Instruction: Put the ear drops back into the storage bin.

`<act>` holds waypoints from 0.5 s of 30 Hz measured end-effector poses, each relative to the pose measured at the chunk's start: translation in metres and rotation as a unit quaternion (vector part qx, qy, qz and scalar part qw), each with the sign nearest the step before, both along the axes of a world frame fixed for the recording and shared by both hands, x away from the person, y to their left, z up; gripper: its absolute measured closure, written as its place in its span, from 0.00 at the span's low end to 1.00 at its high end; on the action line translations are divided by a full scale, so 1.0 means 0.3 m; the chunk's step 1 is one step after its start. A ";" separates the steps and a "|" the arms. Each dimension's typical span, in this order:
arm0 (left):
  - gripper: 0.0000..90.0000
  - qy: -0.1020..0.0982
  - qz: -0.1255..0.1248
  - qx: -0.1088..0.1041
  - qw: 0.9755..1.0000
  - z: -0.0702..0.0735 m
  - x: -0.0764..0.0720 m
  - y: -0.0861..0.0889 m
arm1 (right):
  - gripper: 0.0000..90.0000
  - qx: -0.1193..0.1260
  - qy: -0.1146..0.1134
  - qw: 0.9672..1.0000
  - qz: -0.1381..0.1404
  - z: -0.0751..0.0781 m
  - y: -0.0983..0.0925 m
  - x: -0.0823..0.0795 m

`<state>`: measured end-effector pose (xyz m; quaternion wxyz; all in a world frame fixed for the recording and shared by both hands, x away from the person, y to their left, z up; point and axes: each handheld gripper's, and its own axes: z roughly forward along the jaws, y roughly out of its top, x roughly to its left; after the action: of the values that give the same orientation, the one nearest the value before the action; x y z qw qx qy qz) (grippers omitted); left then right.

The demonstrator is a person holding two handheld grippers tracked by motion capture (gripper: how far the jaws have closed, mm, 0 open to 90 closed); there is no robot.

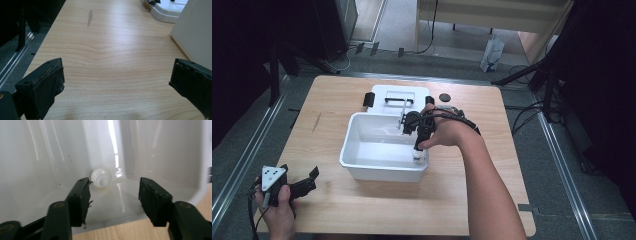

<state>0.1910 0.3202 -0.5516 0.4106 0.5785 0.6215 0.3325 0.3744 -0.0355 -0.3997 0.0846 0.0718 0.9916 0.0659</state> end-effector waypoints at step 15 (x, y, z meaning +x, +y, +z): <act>0.00 0.001 -0.002 0.003 1.000 0.001 0.000 -0.001 | 0.00 0.022 -0.022 0.998 -0.053 0.139 -0.066 -0.024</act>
<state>0.1909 0.3200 -0.5515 0.4088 0.5811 0.6200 0.3329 0.3671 -0.0554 -0.3581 0.1082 0.1242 0.9827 0.0846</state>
